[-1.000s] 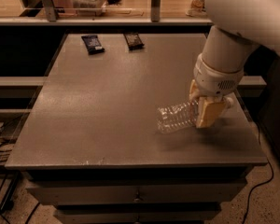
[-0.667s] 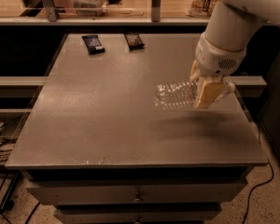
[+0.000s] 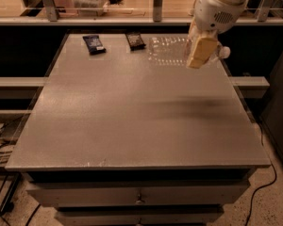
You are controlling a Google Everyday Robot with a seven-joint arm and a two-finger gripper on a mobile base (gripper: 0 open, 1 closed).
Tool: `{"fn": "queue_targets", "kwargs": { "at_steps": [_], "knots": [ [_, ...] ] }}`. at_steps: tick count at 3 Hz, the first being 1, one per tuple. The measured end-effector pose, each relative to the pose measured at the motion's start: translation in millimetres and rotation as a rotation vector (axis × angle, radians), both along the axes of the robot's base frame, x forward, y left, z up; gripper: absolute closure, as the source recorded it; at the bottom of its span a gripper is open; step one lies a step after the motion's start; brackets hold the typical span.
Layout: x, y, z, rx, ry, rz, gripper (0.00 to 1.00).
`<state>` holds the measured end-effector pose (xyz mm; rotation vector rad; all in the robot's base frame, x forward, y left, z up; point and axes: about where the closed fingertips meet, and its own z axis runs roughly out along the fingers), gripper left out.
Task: Move water bottle near rxbar chocolate
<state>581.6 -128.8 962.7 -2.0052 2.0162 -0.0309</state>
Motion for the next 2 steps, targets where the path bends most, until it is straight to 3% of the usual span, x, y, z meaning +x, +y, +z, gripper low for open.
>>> {"fn": "queue_targets", "kwargs": {
  "at_steps": [1,2],
  "knots": [
    [13.5,0.5,32.7,0.039,-0.086,-0.013,1.00],
    [17.8,3.5,31.9,0.048,-0.096,-0.013,1.00]
  ]
}}
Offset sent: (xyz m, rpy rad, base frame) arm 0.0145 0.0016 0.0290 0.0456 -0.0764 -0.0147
